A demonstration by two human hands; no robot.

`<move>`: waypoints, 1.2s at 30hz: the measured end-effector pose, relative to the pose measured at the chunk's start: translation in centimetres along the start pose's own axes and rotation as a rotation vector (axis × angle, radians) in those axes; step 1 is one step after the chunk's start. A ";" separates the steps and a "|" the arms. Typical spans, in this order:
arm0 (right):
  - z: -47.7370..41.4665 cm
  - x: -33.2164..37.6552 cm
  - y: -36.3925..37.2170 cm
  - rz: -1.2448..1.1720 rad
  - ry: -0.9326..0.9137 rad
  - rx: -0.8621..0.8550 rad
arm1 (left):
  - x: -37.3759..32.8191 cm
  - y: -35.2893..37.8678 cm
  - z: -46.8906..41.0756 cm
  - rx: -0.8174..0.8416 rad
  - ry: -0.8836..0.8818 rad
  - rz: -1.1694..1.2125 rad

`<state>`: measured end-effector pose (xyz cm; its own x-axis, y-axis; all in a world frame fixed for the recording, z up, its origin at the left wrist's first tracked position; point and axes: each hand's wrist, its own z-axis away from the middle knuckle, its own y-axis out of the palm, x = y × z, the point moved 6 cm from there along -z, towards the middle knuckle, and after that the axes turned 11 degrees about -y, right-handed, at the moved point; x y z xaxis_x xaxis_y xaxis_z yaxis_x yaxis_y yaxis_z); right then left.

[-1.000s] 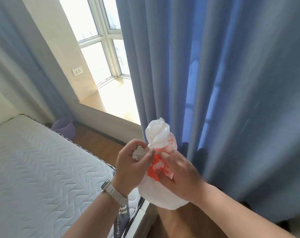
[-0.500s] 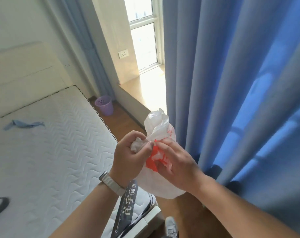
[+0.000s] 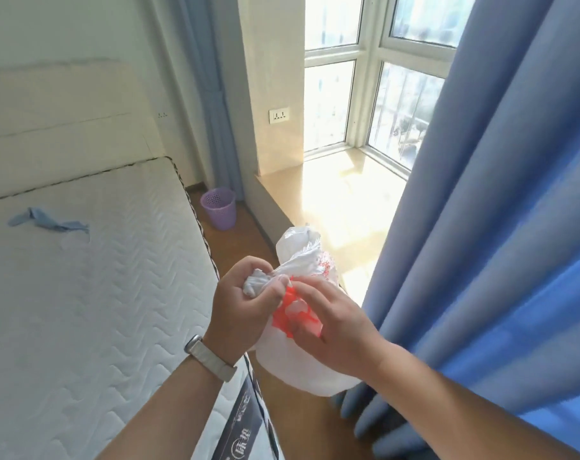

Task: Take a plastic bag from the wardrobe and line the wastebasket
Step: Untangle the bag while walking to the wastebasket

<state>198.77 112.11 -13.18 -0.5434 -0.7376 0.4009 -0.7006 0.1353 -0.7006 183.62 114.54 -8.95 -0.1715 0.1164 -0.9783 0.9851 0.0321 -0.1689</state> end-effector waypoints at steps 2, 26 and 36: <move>-2.3 -1.8 0.2 0.005 -0.007 0.007 | 0.0 -0.6 -2.4 -0.025 -0.006 0.000; -25.8 -24.5 9.5 -0.252 -0.172 0.016 | 5.5 -3.6 -30.4 -0.381 -0.118 -0.064; -33.6 -34.7 9.1 -0.309 -0.130 -0.023 | 5.4 -1.7 -42.5 -0.432 -0.127 -0.122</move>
<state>195.70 161.20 -13.65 -0.2412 -0.8244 0.5121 -0.8342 -0.0936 -0.5435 180.53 157.34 -8.88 -0.2567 -0.0353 -0.9659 0.8580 0.4518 -0.2445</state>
